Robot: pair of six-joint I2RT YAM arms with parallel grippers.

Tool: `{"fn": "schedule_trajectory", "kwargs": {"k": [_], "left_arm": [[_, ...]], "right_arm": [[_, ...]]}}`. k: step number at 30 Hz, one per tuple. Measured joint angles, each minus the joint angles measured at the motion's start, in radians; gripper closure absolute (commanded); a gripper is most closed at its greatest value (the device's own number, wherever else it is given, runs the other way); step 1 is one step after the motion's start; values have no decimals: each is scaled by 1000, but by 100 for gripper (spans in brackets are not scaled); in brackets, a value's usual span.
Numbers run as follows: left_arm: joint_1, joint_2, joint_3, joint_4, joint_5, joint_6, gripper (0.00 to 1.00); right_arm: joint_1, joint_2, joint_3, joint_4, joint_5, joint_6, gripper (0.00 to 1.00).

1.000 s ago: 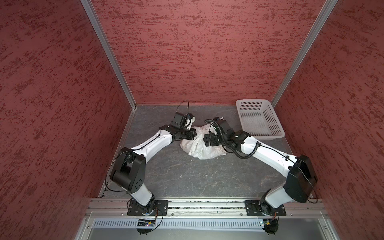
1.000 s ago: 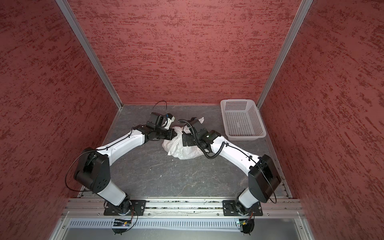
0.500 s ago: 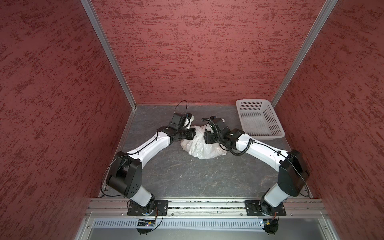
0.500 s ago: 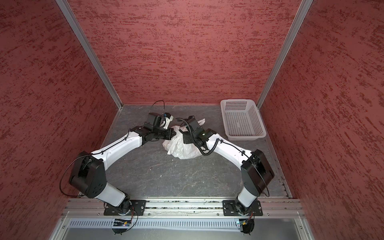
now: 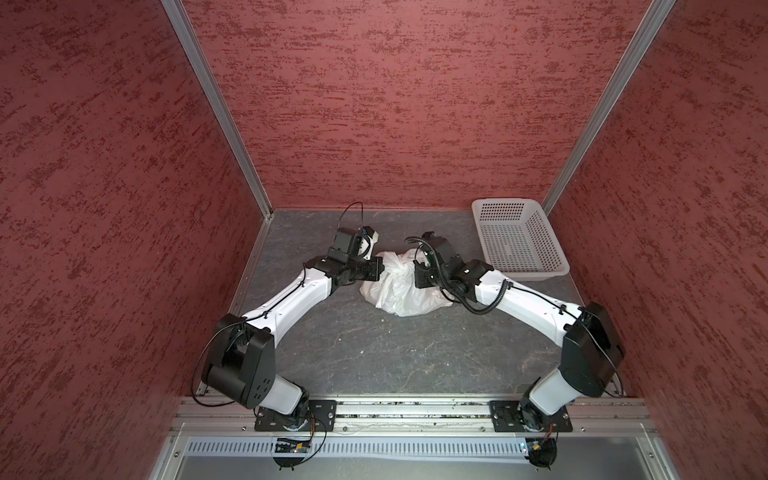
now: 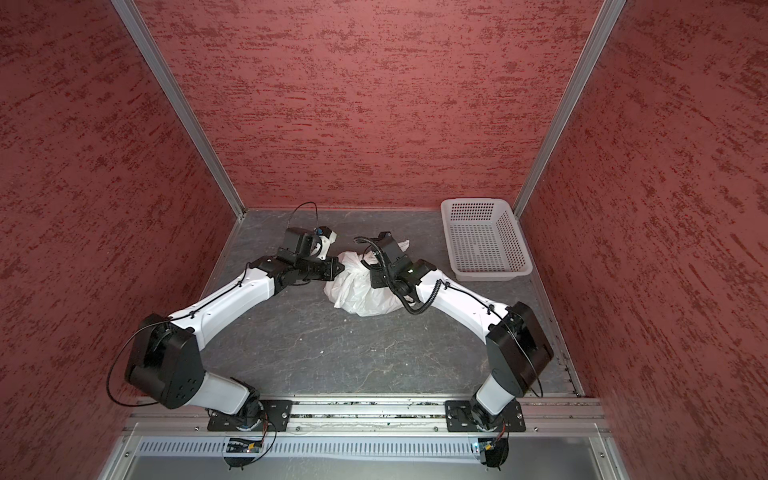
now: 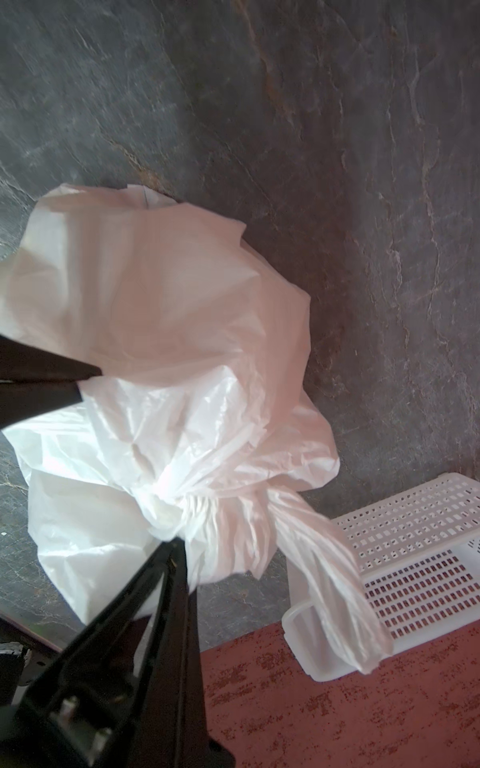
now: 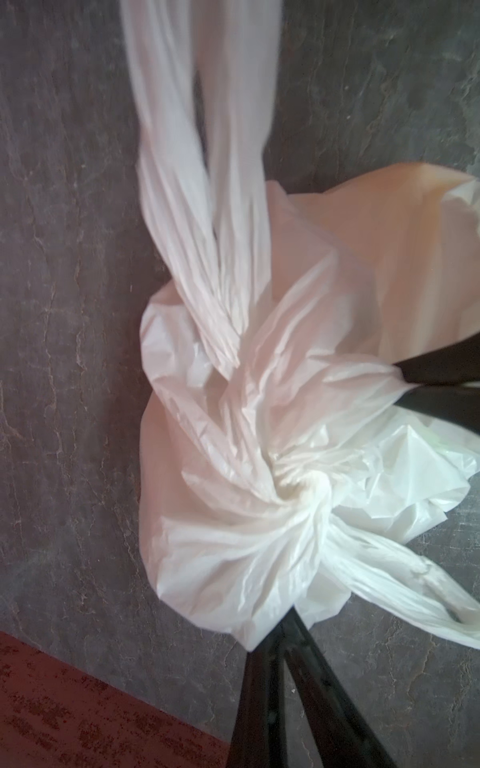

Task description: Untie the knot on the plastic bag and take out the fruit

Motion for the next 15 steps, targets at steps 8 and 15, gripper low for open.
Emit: {"fn": "schedule_trajectory", "kwargs": {"k": [8,15], "left_arm": [[123,-56,-82,0,2,-40,100],[213,-76,-180,-6,51,-95,100]], "right_arm": [[-179,-245,-240,29,-22,64,100],[-333,-381,-403,34,-79,151,100]]}}
